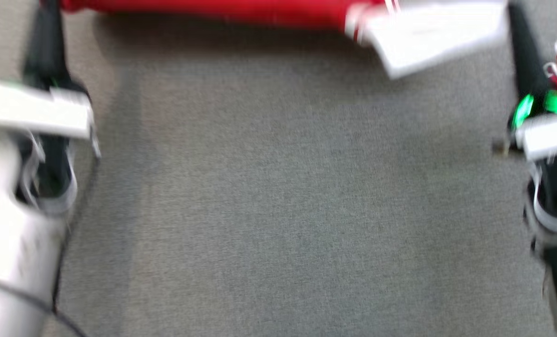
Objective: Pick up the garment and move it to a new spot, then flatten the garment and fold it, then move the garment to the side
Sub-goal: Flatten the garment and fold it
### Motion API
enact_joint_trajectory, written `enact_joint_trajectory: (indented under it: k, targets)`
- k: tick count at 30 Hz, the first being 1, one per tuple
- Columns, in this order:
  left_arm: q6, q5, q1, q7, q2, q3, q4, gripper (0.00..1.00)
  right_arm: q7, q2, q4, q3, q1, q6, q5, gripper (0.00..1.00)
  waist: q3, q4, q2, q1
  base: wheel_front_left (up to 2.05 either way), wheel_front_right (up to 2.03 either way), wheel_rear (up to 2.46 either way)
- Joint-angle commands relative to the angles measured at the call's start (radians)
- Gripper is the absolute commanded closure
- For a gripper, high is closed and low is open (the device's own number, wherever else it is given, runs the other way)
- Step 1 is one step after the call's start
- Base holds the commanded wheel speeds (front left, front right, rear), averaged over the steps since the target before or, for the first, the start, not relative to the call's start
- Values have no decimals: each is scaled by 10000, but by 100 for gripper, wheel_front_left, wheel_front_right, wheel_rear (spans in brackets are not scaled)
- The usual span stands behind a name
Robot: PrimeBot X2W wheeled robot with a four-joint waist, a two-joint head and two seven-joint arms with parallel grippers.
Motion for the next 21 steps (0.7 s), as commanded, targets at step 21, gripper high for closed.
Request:
enact_joint_trajectory:
  k: [21]
  targets:
    - [1184, -709, 8039, -19, 133, -548, -2391, 100, 2036, 1329, -2973, -1847, 7963, 5, -522, 100, -2522, 347, 0, -1, 0, 0, 0]
